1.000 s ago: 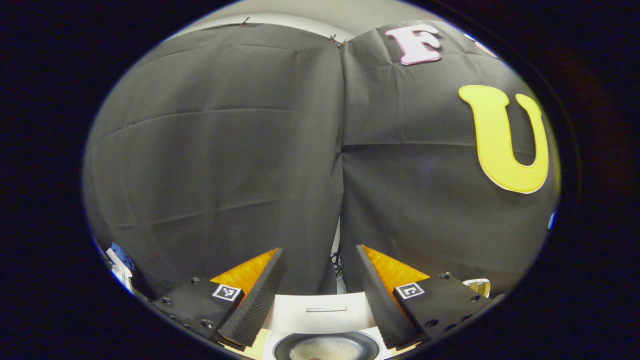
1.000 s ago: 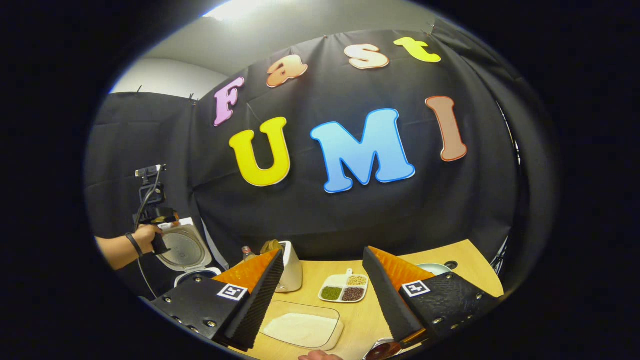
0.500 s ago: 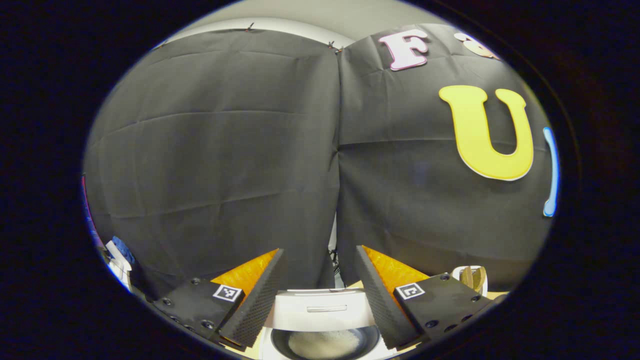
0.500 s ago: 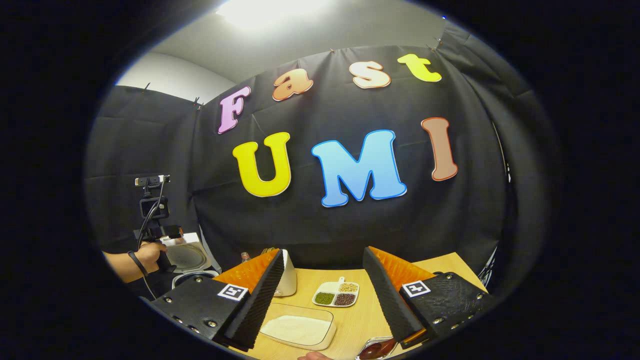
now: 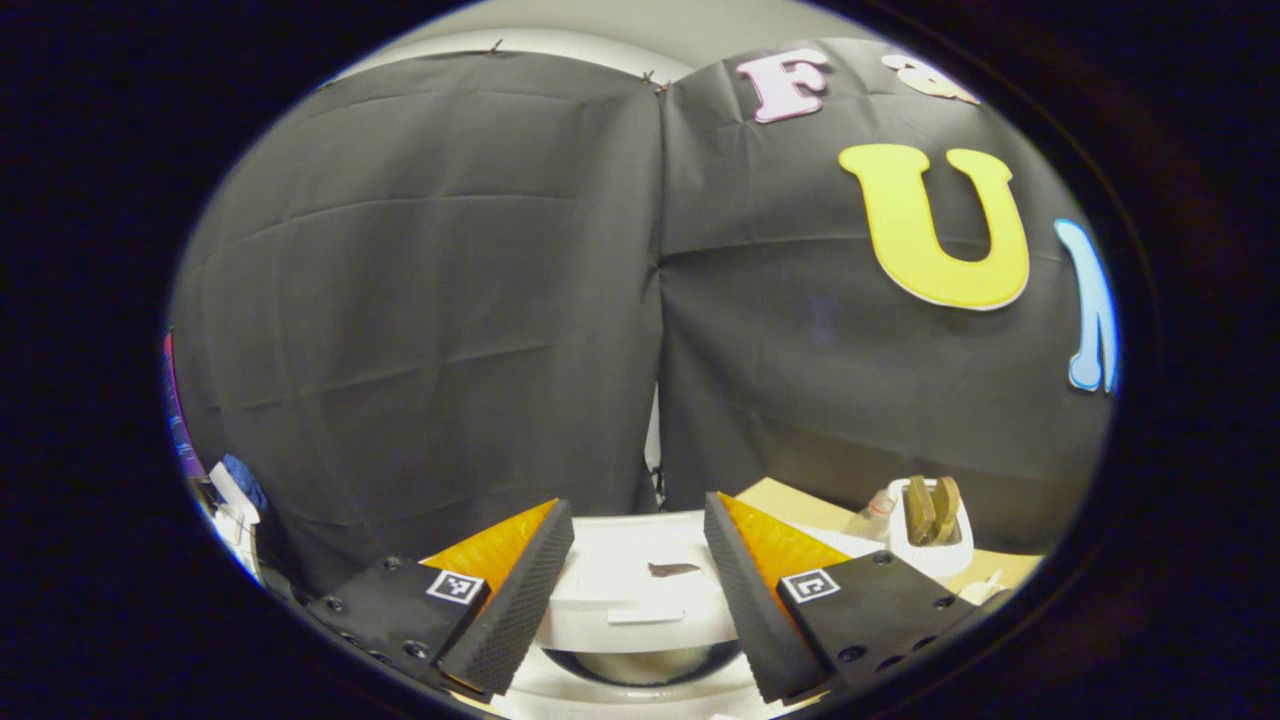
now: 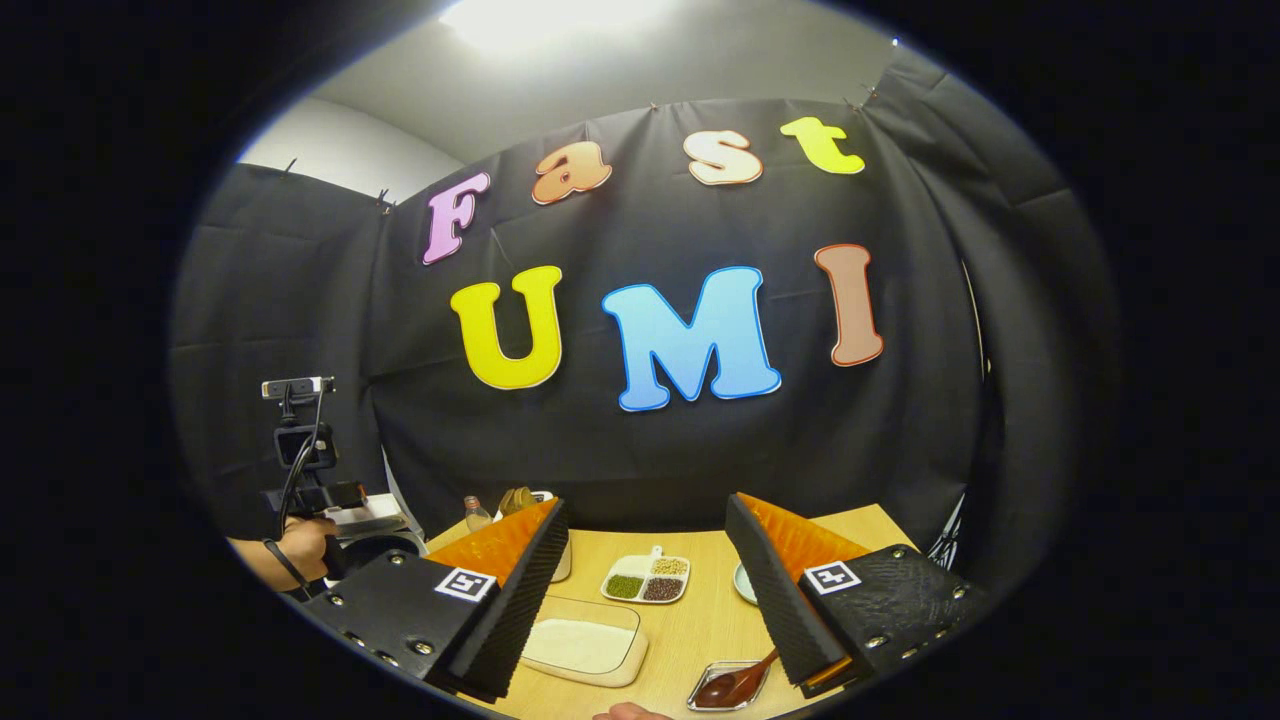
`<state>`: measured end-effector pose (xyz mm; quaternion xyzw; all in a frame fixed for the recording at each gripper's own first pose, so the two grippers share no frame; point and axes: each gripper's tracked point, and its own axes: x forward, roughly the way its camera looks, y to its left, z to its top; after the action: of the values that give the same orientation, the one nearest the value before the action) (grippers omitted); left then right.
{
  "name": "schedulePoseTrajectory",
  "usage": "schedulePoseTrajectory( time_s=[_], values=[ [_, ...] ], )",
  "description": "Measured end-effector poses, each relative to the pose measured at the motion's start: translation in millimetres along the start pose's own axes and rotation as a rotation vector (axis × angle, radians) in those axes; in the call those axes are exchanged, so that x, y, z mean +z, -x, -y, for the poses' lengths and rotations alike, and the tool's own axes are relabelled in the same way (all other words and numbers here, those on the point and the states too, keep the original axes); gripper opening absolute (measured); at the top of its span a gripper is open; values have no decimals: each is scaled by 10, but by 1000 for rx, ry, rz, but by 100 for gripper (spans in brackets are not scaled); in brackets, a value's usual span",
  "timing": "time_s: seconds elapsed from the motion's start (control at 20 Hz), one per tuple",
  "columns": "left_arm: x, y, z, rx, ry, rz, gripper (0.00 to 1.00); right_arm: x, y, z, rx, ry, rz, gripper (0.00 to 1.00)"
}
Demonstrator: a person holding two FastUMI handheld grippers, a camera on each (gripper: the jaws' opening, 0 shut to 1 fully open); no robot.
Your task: Close the left gripper, press the button to open the rice cooker; take a wooden spoon from the chopstick holder with the right hand, scoop a spoonful of rice and pour it into the rice cooker, then put the wooden spoon back into the chopstick holder.
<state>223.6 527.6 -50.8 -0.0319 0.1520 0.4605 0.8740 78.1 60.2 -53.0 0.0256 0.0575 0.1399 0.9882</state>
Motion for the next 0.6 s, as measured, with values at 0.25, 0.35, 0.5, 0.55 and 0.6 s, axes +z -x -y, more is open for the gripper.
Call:
schedulePoseTrajectory(
  time_s=[0.25, 0.35, 0.5, 0.55, 0.6],
  values=[
    [-117, -158, -121, 7, 1, -100, 94, 26, 0, 6, -1, -2, -5, 96],
    [-189, -213, -84, 1, -27, -122, 92, -22, -1, -34, 8, 5, -24, 96],
    [-374, -259, -36, -8, -15, -177, 92, -91, 2, -98, 19, 9, -50, 96],
    [-450, -243, -21, -12, -15, -194, 93, -90, 9, -124, 22, 8, -53, 96],
    [-487, -245, -18, -16, -17, -205, 93, -92, 14, -148, 26, 12, -52, 96]
  ],
)
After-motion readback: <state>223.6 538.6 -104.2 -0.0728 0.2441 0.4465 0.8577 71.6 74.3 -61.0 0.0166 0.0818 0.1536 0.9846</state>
